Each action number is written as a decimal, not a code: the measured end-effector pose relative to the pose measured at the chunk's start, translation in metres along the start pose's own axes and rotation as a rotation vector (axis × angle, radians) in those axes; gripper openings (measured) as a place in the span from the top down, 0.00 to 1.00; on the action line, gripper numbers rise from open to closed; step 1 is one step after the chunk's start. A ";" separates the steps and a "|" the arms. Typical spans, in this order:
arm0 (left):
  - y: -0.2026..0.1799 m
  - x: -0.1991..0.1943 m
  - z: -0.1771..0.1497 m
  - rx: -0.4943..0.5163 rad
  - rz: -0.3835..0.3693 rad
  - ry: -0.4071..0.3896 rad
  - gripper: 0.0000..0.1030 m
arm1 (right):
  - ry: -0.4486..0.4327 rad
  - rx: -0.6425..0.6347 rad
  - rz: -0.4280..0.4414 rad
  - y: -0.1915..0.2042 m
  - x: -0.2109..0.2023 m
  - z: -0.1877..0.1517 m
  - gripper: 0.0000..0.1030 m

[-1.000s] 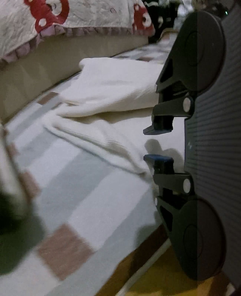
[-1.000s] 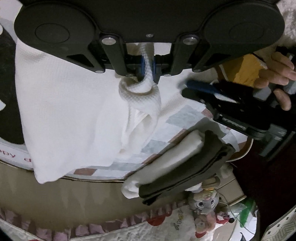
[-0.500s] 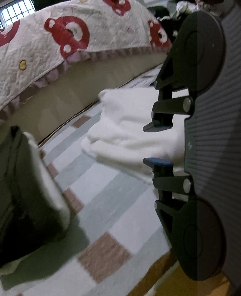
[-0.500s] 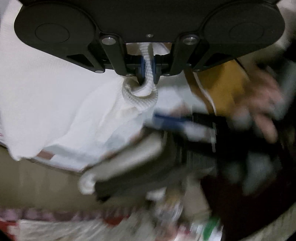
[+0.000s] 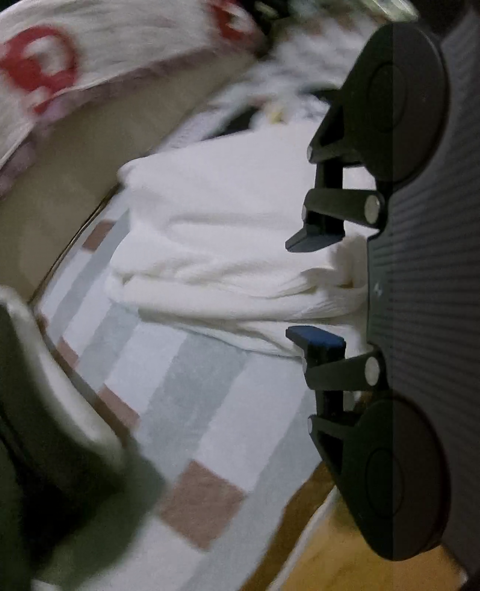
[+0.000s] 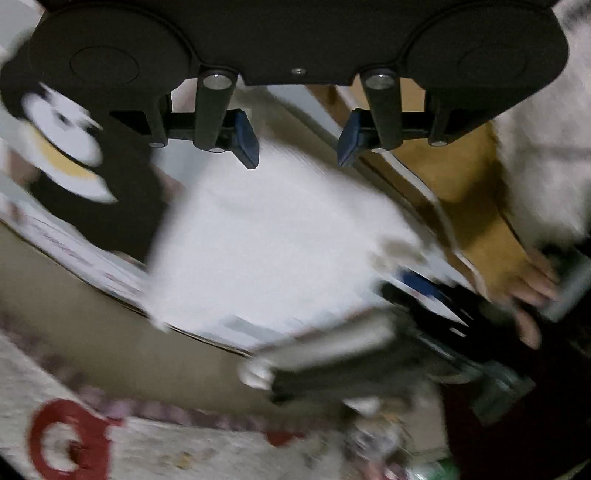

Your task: Fold clothes

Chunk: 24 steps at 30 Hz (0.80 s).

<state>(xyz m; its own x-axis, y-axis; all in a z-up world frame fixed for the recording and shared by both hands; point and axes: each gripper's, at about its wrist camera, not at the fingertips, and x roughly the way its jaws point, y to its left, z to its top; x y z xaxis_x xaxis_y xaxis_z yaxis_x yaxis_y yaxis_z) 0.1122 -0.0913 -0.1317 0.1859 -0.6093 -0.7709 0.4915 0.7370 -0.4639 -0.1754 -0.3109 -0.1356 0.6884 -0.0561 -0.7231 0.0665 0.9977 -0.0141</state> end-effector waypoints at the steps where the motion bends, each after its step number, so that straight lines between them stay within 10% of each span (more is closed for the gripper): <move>1: -0.007 -0.001 -0.001 0.043 0.004 0.001 0.53 | 0.012 0.012 -0.021 -0.005 0.000 -0.006 0.49; 13: -0.031 0.044 -0.010 0.196 0.204 0.104 0.33 | -0.031 -0.058 -0.109 0.005 0.046 0.001 0.44; 15: -0.035 0.042 -0.012 0.216 0.239 0.062 0.46 | -0.035 -0.043 -0.136 0.002 0.054 0.005 0.42; 16: -0.038 0.040 -0.014 0.224 0.270 0.026 0.79 | -0.033 -0.035 -0.143 0.001 0.058 0.007 0.41; 17: -0.043 0.036 -0.016 0.256 0.298 -0.008 0.89 | -0.036 -0.035 -0.149 0.001 0.060 0.007 0.41; 21: -0.061 0.011 -0.024 0.342 0.412 -0.162 0.91 | -0.100 -0.099 -0.184 0.013 0.052 0.011 0.80; 24: -0.057 -0.004 -0.024 0.305 0.456 -0.211 0.91 | -0.196 -0.155 -0.208 0.031 0.027 0.019 0.84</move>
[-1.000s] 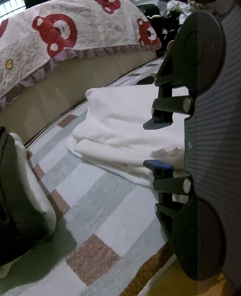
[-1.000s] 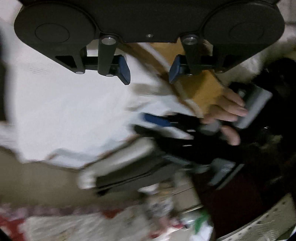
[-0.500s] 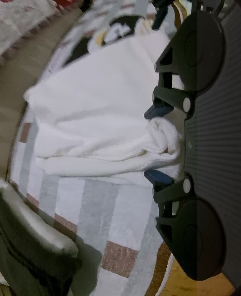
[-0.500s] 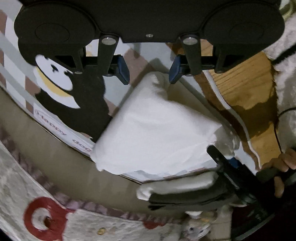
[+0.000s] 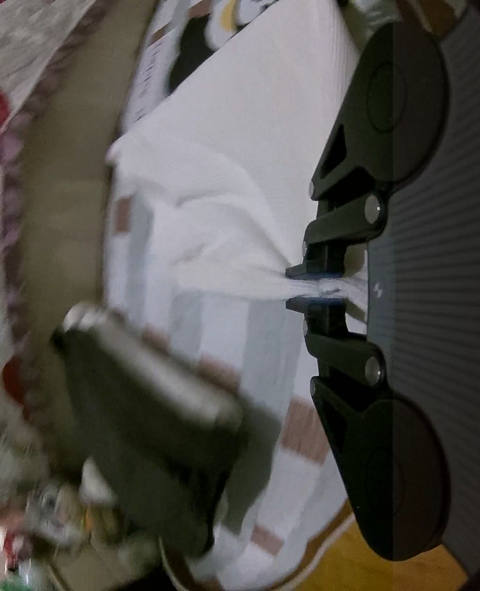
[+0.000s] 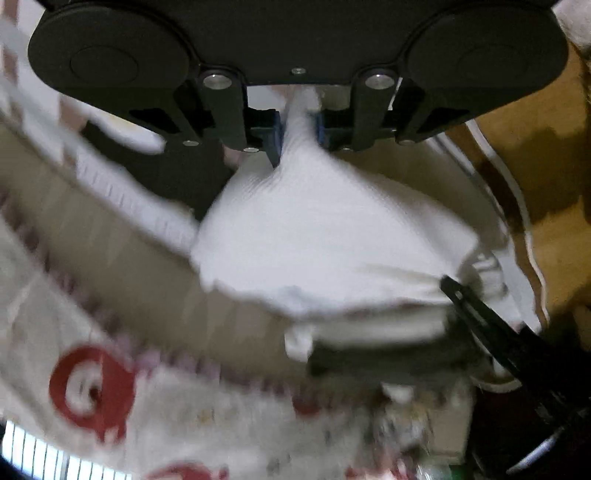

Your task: Fold clothes

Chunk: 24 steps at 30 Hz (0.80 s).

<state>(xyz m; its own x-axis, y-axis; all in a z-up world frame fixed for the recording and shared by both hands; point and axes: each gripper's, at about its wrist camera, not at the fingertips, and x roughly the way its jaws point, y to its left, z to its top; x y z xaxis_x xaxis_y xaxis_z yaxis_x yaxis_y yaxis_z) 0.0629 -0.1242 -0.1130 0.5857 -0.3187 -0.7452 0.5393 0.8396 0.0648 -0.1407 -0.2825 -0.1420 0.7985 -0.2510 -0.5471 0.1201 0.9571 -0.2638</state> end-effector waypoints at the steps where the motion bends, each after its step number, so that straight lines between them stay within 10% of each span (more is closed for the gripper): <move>1: 0.002 0.005 0.000 -0.011 -0.002 0.028 0.91 | 0.007 -0.019 -0.002 0.003 -0.002 0.003 0.85; 4: -0.003 0.032 -0.004 0.027 -0.030 0.178 0.91 | 0.087 -0.100 -0.011 0.013 0.009 -0.004 0.86; 12: 0.012 0.029 -0.001 0.006 0.169 0.179 0.96 | 0.201 -0.088 -0.028 0.009 0.024 -0.027 0.88; 16: 0.050 0.023 0.005 -0.241 -0.187 0.205 0.96 | 0.195 0.071 0.051 -0.018 0.014 -0.036 0.88; 22: 0.051 0.023 0.037 -0.144 -0.162 0.126 0.88 | 0.231 0.118 0.175 -0.036 -0.005 -0.043 0.86; 24: 0.061 0.039 0.053 -0.199 -0.270 0.149 0.87 | 0.218 0.215 0.264 -0.052 -0.012 -0.041 0.83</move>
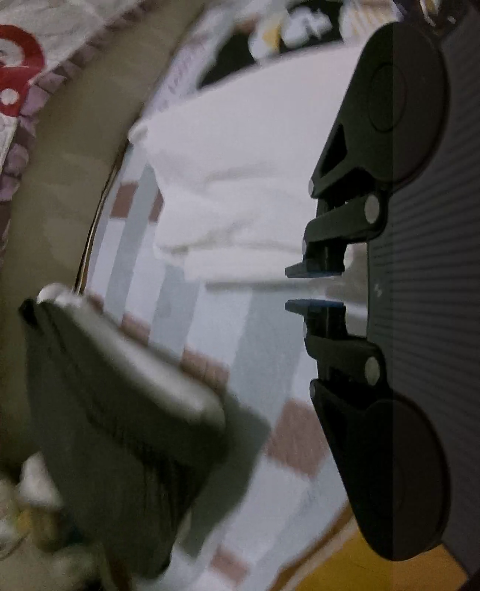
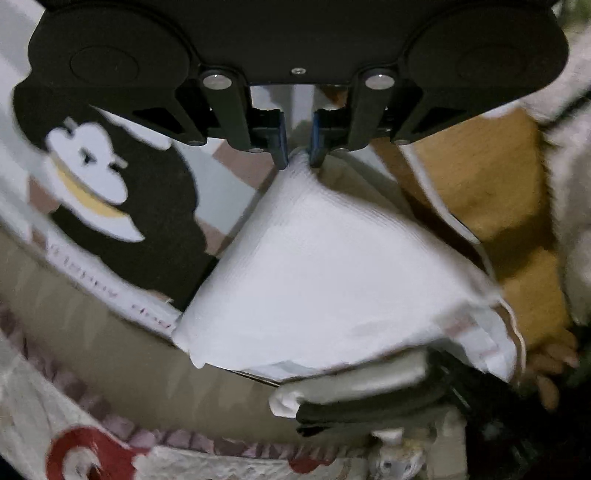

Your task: Fold clothes

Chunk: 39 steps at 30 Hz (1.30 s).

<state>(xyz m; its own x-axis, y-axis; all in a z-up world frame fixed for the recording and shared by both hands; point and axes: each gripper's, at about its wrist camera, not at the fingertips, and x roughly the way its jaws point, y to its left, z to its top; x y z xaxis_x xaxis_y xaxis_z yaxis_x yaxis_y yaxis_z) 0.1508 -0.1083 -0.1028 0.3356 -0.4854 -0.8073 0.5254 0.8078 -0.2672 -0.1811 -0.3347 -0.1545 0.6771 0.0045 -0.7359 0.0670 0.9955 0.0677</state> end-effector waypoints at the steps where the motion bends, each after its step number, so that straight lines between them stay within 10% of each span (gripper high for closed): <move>1: 0.002 0.007 0.012 -0.015 -0.052 0.003 0.87 | -0.013 0.042 0.048 -0.007 -0.006 0.002 0.78; 5: -0.017 0.052 0.055 0.079 -0.063 0.023 0.66 | -0.048 0.089 0.079 -0.023 -0.004 0.030 0.70; 10: -0.046 0.113 0.060 0.203 0.089 0.110 0.64 | -0.077 0.020 0.022 -0.021 0.029 0.067 0.64; 17: -0.038 0.124 0.058 0.158 -0.001 0.001 0.48 | -0.047 -0.118 -0.040 -0.011 0.058 0.085 0.59; 18: -0.036 0.123 0.058 0.150 -0.024 -0.011 0.49 | -0.046 -0.112 -0.039 -0.009 0.061 0.084 0.56; 20: -0.033 0.120 0.059 0.135 -0.072 -0.037 0.84 | -0.042 -0.101 -0.036 -0.006 0.066 0.082 0.55; 27: -0.035 0.064 0.064 0.146 -0.040 -0.201 0.89 | -0.047 -0.092 -0.067 0.006 0.076 0.076 0.44; 39: 0.012 0.074 0.072 -0.019 0.022 -0.135 0.88 | -0.015 -0.127 -0.086 0.023 0.088 0.069 0.29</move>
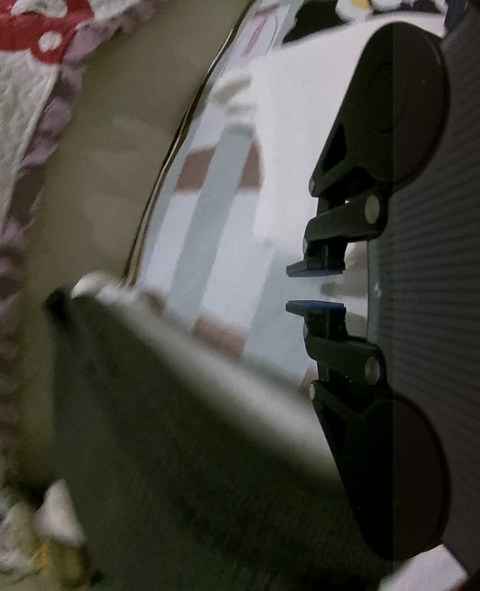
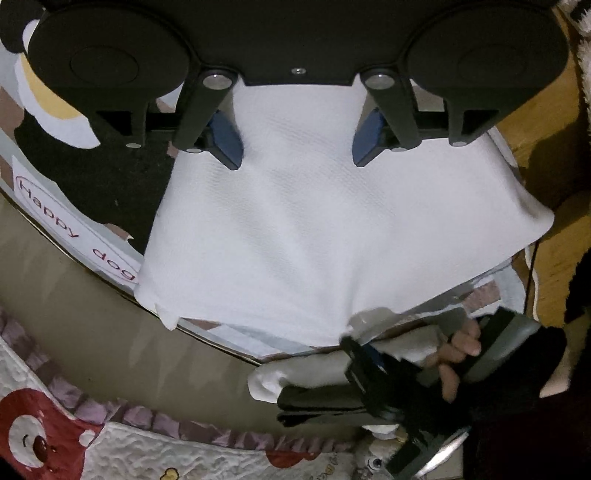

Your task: Fold clothes

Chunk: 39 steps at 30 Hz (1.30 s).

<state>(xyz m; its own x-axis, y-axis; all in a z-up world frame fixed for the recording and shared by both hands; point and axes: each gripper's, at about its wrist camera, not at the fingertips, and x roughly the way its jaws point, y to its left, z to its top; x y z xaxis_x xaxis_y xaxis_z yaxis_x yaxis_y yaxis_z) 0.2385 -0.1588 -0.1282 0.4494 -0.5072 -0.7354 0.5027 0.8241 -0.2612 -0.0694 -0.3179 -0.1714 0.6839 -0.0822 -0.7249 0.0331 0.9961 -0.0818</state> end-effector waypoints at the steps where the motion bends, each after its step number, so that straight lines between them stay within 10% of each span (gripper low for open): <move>1: 0.008 -0.005 0.000 -0.033 -0.032 0.017 0.87 | 0.005 0.008 0.000 -0.001 0.000 0.001 0.29; 5: 0.030 -0.014 -0.005 -0.120 -0.141 0.125 0.54 | 0.015 0.075 0.013 -0.006 0.002 0.006 0.28; 11: 0.015 0.018 -0.025 -0.088 -0.140 0.278 0.44 | 0.022 0.117 0.011 -0.002 0.007 0.009 0.23; 13: 0.003 0.018 -0.028 -0.029 -0.112 0.236 0.46 | 0.024 0.116 0.010 0.002 0.007 0.009 0.22; 16: -0.012 0.013 -0.031 0.047 -0.121 0.177 0.88 | 0.024 0.093 0.006 0.007 0.007 0.007 0.22; 25: -0.037 -0.042 -0.019 0.210 -0.225 -0.141 0.91 | -0.004 0.153 0.096 0.012 -0.004 0.001 0.22; 31: -0.016 0.011 -0.020 0.165 -0.114 0.059 0.85 | 0.051 0.083 0.198 0.038 0.005 -0.005 0.22; 35: -0.022 -0.020 -0.013 0.173 -0.011 -0.068 0.80 | 0.050 0.121 0.268 0.035 -0.003 -0.004 0.23; 39: -0.033 -0.065 -0.021 0.212 -0.252 -0.075 0.80 | -0.044 0.161 0.259 0.017 -0.025 0.007 0.25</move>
<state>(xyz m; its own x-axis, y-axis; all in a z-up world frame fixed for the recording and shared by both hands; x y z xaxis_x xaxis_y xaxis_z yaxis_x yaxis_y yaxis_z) 0.1773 -0.1482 -0.0848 0.3406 -0.7115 -0.6146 0.7437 0.6038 -0.2869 -0.0804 -0.2986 -0.1496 0.7152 0.1728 -0.6772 -0.0337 0.9764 0.2135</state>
